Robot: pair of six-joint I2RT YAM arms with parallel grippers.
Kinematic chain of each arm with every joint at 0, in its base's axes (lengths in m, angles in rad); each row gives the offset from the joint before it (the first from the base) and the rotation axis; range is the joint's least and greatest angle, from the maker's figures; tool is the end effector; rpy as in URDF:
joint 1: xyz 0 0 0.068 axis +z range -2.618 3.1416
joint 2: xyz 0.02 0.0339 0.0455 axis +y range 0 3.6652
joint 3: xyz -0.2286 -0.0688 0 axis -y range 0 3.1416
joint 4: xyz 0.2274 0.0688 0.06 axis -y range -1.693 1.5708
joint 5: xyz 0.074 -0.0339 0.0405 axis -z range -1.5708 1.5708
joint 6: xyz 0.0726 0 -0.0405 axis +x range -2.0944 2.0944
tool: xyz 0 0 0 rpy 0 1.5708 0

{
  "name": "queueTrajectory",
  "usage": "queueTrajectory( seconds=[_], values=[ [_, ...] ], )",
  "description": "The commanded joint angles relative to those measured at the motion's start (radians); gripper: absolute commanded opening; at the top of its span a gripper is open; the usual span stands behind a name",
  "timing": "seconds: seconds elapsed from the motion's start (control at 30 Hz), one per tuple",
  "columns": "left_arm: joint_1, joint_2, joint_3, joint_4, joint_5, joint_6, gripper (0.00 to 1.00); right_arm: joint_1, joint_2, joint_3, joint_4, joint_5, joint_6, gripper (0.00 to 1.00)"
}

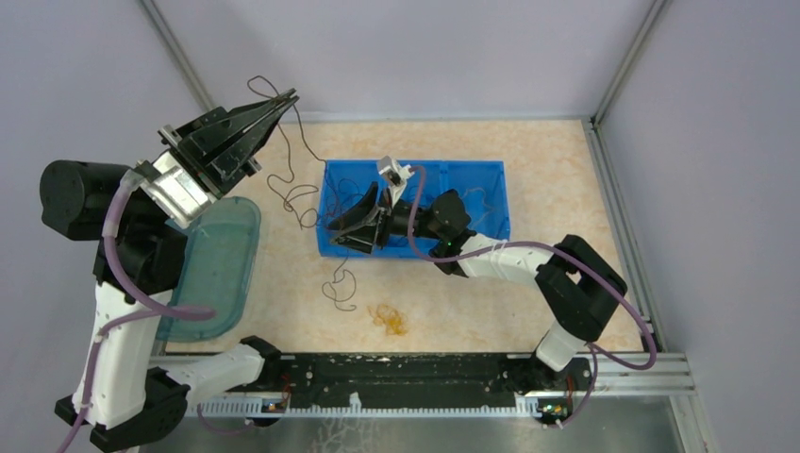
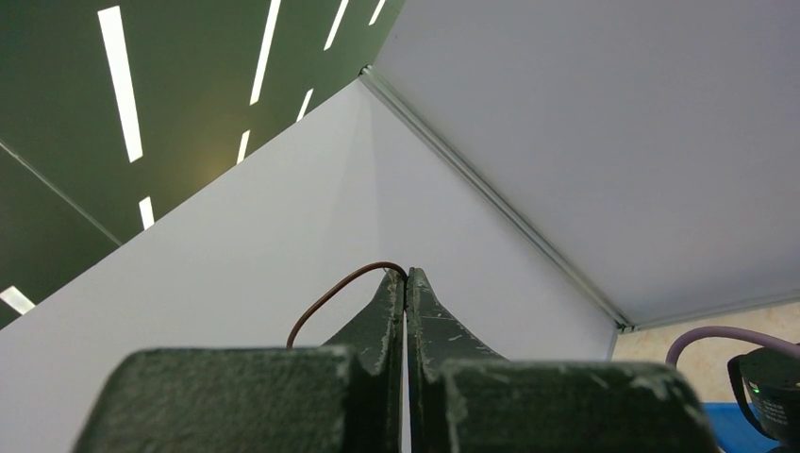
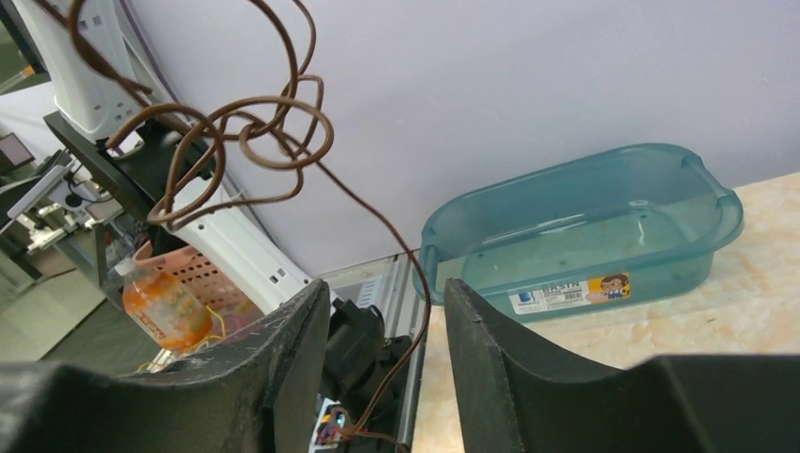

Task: Untangle the cables
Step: Untie the cable.

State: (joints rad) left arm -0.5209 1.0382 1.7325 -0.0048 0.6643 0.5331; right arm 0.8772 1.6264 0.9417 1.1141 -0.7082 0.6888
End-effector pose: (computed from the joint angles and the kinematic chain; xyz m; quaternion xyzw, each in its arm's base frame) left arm 0.1004 -0.1092 0.5855 0.4577 0.2002 -0.1339 0.8559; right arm 0.1965 0.3103 0.2982 -0.3382 0.4770 0.6896 0.4273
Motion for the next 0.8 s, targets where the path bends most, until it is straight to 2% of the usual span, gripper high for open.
queueTrajectory(
  seconds=[0.0,0.1,0.17,0.33,0.5,0.57,0.67,0.77],
  values=[
    [0.001,-0.009,0.011,0.036,0.021,-0.020,0.00,0.011,0.010,0.019,0.059,0.016,-0.009,0.42],
    [0.002,-0.010,0.012,0.036,0.021,-0.020,0.00,0.010,0.005,0.007,0.098,0.029,0.015,0.18],
    [0.002,-0.010,0.010,0.036,0.020,-0.017,0.00,0.009,0.007,0.010,0.108,0.030,0.041,0.11],
    [0.001,-0.012,0.009,0.038,0.020,-0.014,0.00,0.020,0.018,0.023,0.123,-0.001,0.080,0.42],
    [0.002,-0.012,0.016,0.040,0.020,-0.014,0.00,0.032,0.065,0.038,0.093,-0.015,0.071,0.45],
    [0.002,-0.011,0.018,0.042,0.019,-0.013,0.00,0.034,0.073,0.038,0.116,-0.014,0.076,0.35],
    [0.001,-0.010,0.018,0.045,0.018,-0.012,0.00,0.034,0.080,0.039,0.141,-0.005,0.098,0.14],
    [0.001,-0.009,0.021,0.045,0.017,-0.010,0.00,0.034,0.079,0.033,0.148,0.002,0.114,0.07]
  ],
)
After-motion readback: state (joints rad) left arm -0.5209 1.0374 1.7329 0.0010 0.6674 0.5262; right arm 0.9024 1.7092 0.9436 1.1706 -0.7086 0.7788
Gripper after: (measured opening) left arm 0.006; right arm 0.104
